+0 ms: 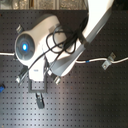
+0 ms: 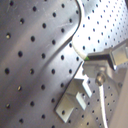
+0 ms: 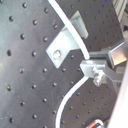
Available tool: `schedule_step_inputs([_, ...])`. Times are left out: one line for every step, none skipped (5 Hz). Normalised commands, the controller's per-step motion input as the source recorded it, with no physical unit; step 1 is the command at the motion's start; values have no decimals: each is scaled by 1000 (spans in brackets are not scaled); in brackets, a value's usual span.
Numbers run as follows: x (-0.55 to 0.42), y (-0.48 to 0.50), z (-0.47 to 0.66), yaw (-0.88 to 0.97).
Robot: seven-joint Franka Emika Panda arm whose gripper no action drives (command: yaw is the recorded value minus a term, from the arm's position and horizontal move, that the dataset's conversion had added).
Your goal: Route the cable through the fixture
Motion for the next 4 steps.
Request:
schedule_step_inputs([-165, 64, -5, 109])
schedule_step_inputs([0, -309, -241, -17])
schedule_step_inputs([-188, -299, 0, 0])
schedule_step_inputs([-213, -170, 2, 0])
